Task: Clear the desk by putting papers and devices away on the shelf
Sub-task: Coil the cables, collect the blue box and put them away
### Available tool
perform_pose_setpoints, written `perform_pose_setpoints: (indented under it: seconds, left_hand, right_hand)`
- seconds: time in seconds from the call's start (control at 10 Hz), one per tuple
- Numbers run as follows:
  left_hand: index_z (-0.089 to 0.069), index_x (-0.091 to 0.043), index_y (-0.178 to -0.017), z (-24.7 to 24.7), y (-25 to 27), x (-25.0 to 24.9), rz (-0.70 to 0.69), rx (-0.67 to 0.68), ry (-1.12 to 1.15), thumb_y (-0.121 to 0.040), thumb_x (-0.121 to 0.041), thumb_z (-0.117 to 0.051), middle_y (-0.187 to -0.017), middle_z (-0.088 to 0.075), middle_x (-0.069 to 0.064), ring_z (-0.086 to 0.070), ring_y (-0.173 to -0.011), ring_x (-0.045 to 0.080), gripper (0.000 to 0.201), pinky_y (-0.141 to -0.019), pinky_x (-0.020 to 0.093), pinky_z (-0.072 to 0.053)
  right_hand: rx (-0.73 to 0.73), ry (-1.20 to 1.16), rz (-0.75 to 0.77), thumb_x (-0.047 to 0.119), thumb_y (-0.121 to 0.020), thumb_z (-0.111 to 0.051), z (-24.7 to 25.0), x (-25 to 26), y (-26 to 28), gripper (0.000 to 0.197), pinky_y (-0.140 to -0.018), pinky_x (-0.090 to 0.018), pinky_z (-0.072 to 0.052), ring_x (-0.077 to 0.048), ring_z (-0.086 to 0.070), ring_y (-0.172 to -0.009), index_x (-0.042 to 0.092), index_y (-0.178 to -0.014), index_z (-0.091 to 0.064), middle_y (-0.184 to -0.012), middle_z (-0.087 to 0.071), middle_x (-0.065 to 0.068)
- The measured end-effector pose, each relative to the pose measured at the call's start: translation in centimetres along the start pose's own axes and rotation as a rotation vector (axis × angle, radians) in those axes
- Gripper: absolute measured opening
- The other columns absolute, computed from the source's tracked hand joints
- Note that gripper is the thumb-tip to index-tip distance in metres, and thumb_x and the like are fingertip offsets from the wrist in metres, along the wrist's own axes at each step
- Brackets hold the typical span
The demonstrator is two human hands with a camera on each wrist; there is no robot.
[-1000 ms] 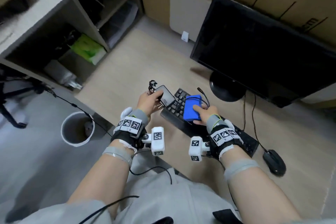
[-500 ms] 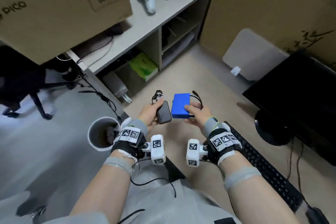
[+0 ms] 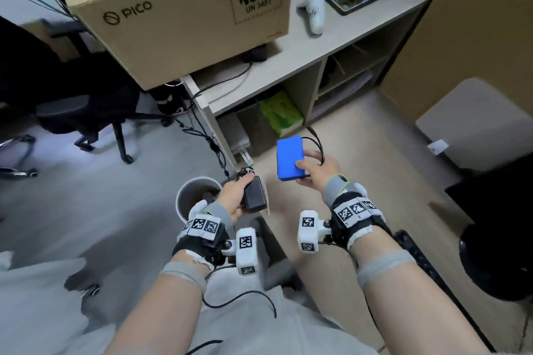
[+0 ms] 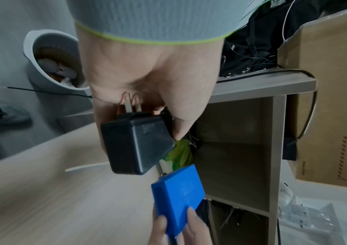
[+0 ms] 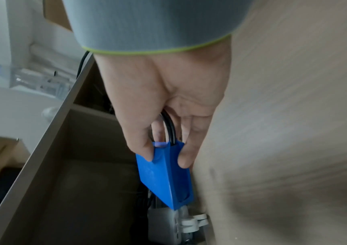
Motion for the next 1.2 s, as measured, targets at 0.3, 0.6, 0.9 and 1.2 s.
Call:
perform_pose_setpoints:
  seconds: [0.3, 0.6, 0.9, 1.2]
  left_hand:
    - [-0.062, -0.007, -0.117, 0.9, -3.1, -5.5, 0.034, -0.046, -0.106, -0.081, -0.041, -0.072, -0.103, -0.069, 0.015, -0.067, -0.085, 0.030, 0.050, -0.070, 0.039, -0.056]
    - [-0.068, -0.019, -0.116, 2.8, -6.4, -5.1, 0.010, -0.080, -0.288, -0.058, -0.069, -0.070, -0.115, -0.071, 0.005, -0.067, -0.106, 0.027, 0.076, -0.100, 0.048, -0.050]
    - [-0.064, -0.014, -0.119, 2.0, -4.2, -6.7, -0.014, -0.073, -0.282, -0.058, -0.067, -0.067, -0.113, -0.072, 0.007, -0.068, -0.103, 0.027, 0.081, -0.097, 0.046, -0.053]
    - [-0.059, -0.008, -0.121, 2.0, -4.2, -6.7, 0.000, -0.066, -0.246, -0.070, -0.061, -0.068, -0.115, -0.069, 0.014, -0.068, -0.104, 0.032, 0.074, -0.096, 0.047, -0.054]
  right_hand:
    - [0.141, 0.124, -0.008, -0.004, -0.088, -0.064, -10.0, 5.3, -9.1, 0.022, -0.048, -0.021, -0.057, -0.026, -0.060, -0.081, 0.005, -0.104, -0.054, -0.100, -0.056, -0.012]
    - [0.296, 0.748, -0.138, 0.031, -0.103, -0.040, -17.1, 3.0, -16.3, 0.062, -0.116, -0.036, -0.027, -0.031, -0.026, -0.145, 0.003, -0.153, -0.017, -0.160, -0.018, -0.014]
    - [0.212, 1.009, -0.015, 0.035, -0.104, -0.032, -15.9, 0.4, -18.7, 0.058, -0.119, -0.045, -0.022, -0.029, -0.028, -0.144, 0.016, -0.155, -0.014, -0.159, -0.024, -0.010]
    - [0.032, 0.583, -0.077, 0.012, -0.095, -0.056, -13.1, 0.2, -18.2, 0.053, -0.090, -0.028, -0.041, -0.034, -0.049, -0.129, -0.002, -0.142, -0.038, -0.143, -0.046, -0.020]
Point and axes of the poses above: each hand's wrist, its own y-axis away from the middle knuckle, its own z-axis out of the back of the hand, x = y × z, the point moved 3 cm from there along -y, towards the middle knuckle
